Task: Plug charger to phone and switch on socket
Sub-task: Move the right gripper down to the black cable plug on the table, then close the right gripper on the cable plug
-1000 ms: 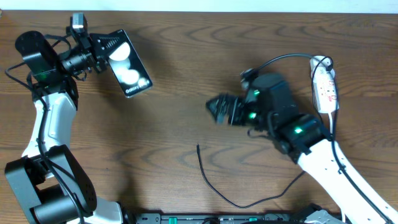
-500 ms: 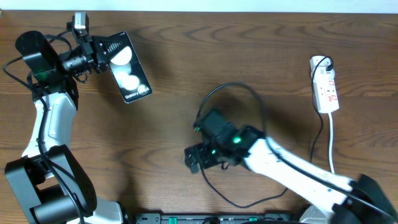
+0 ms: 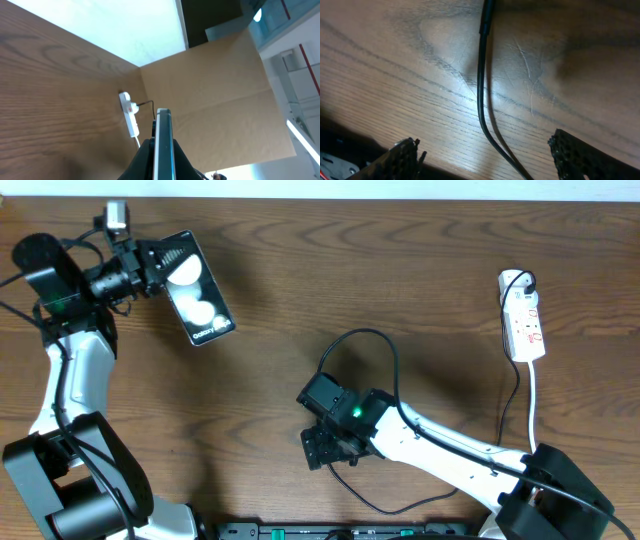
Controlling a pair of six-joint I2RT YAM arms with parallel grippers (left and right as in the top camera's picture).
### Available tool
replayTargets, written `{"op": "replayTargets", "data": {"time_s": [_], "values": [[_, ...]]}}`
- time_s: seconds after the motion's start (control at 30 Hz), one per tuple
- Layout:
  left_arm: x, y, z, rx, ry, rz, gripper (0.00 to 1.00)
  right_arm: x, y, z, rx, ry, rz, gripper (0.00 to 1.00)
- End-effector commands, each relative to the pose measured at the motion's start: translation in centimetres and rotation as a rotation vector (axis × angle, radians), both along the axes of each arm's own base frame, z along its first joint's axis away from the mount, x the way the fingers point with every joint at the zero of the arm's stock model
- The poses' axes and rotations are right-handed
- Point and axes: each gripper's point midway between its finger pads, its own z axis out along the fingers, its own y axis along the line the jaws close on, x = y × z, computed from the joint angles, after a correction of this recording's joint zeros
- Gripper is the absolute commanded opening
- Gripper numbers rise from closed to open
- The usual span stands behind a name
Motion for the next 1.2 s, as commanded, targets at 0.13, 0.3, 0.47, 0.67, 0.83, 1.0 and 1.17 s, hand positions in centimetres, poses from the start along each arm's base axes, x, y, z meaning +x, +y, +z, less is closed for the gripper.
{"op": "replayTargets", "data": {"time_s": [0.13,0.3,0.47,0.67,0.83,1.0,1.17], "values": [[0.1,1.3,-0.3,0.01,-0.021,0.01,0.07,0.2,-0.1,-1.9,-0.06,0.017,-0.053,0.77],[0.2,1.3,-0.5,0.015,-0.029,0.01,0.08,1.2,0.2,-2.2,-0.109,0.003,-0.06,0.75],[0.1,1.3,-0.5,0.017,-0.033,0.007,0.08,2.8,0.8,-2.5,-0.174,-0.018,-0.066,0.72],[0.0,1.2,-0.5,0.016,-0.034,-0.001,0.08,4.4,1.3,-2.9,-0.205,-0.002,-0.132,0.6],[0.0,1.2,-0.6,0.015,-0.031,0.0,0.07,5.3,0.4,-3.4,-0.223,0.021,-0.213,0.56],[0.0,1.2,-0.6,0.016,-0.032,0.0,0.07,6.6,0.4,-3.5,-0.194,0.007,-0.248,0.53],[0.0,1.2,-0.6,0.024,-0.048,0.0,0.07,6.9,0.6,-4.0,-0.177,0.026,-0.259,0.52]]}}
